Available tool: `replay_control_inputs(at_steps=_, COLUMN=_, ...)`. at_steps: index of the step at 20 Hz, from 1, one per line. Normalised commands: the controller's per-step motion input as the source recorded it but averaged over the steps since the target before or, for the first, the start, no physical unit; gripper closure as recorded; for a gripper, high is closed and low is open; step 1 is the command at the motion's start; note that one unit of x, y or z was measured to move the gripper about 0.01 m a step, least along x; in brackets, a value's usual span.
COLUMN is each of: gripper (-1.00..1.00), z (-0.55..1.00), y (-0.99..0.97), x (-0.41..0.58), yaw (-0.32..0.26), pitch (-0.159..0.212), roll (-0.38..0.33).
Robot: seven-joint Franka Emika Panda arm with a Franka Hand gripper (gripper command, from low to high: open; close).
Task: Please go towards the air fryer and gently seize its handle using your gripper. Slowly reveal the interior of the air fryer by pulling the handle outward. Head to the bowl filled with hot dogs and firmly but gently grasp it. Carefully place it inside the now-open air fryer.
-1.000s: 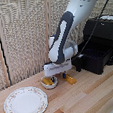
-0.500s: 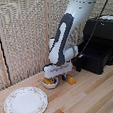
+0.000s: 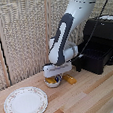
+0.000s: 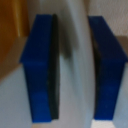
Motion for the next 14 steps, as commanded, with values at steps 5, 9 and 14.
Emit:
replay_control_inputs(at_steps=5, gripper=1.00, z=0.56, y=0.16, x=0.000, yaw=-0.209, pitch=-0.004, roll=0.136)
replay_control_inputs(at_steps=9, gripper=1.00, z=0.56, y=0.22, x=0.019, yaw=-0.231, pitch=-0.002, roll=0.148)
replay_control_inputs(at_steps=14, gripper=1.00, z=0.62, y=0.17, x=0.269, yaw=-0.224, pitch=0.007, roll=0.048)
